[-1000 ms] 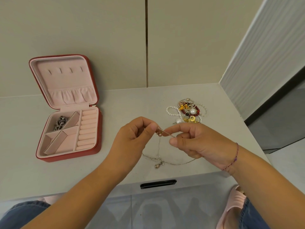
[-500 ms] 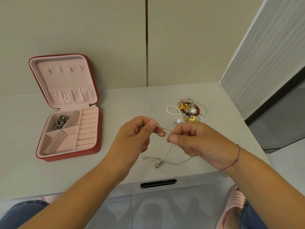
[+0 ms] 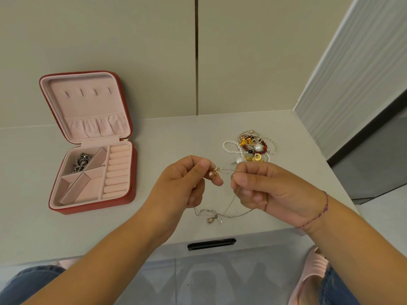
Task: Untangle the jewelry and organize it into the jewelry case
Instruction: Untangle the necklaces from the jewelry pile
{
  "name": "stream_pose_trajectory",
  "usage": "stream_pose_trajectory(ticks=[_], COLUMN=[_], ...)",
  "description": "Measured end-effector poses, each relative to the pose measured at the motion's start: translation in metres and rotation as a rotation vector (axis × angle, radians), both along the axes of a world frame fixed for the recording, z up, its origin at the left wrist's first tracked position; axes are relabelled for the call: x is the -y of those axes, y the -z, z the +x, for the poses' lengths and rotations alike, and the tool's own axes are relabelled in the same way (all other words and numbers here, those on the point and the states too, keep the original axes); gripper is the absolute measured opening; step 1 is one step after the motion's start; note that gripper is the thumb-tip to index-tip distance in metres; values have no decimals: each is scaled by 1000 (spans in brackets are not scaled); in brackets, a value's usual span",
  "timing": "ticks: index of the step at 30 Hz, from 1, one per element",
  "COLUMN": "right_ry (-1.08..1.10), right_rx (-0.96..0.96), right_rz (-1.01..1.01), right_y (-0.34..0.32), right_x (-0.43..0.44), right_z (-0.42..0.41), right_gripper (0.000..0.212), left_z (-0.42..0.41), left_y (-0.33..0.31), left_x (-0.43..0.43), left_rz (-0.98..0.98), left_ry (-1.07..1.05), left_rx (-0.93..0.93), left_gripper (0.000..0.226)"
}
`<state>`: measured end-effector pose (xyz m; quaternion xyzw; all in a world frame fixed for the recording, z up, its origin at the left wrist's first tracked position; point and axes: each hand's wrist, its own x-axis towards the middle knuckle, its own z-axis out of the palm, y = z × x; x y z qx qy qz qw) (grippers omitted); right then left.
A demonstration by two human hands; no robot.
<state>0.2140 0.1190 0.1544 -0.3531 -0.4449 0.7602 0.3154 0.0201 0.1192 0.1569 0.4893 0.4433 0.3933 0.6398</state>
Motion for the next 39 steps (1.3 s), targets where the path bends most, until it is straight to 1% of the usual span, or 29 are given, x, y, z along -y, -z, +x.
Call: stream_pose_trajectory(ticks=[5, 9, 11, 14, 16, 19, 22, 24, 26, 28, 30, 34, 36, 39], right_ry=[58, 127, 187, 282, 334, 377, 382, 392, 404, 407, 390, 375, 355, 281], right_rx=[-77, -59, 14, 201, 294, 372, 420, 425, 438, 476, 521, 545, 550, 538], right_rz=[-9, 9, 33, 124, 180, 229, 263, 271, 284, 322, 356, 383, 404, 428], right_y=[-1, -3, -5, -9, -11, -13, -15, -15, -14, -12, -10, -8, -7, -7], right_x=[-2, -4, -4, -3, -2, -1, 0, -1, -2, -2, -1, -1, -1, 0], right_z=[1, 5, 6, 4, 2, 0, 1, 3, 3, 3, 3, 4, 5, 3], right_gripper=[31, 29, 24, 13, 16, 19, 18, 13, 9, 11, 10, 8, 9, 13], left_z=[-1, -2, -3, -3, -3, -3, -4, -6, -6, -5, -5, -5, -4, -4], left_y=[2, 3, 3, 4, 6, 6, 6, 6, 8, 9, 9, 13, 14, 9], left_x=[1, 1, -1, -1, -1, -2, -2, -3, -3, -3, -3, -2, -2, -1], left_rz=[-57, -1, 39, 68, 47, 5, 32, 46, 53, 65, 88, 105, 117, 125], left_ry=[59, 15, -29, -60, -69, -67, -64, -67, -61, -49, -24, 2, 1, 21], left_rx=[-21, -132, -181, -217, -212, -172, -185, -202, -217, -231, -270, -375, -376, -299], left_gripper=[27, 30, 31, 33, 32, 31, 31, 29, 25, 20, 14, 6, 6, 6])
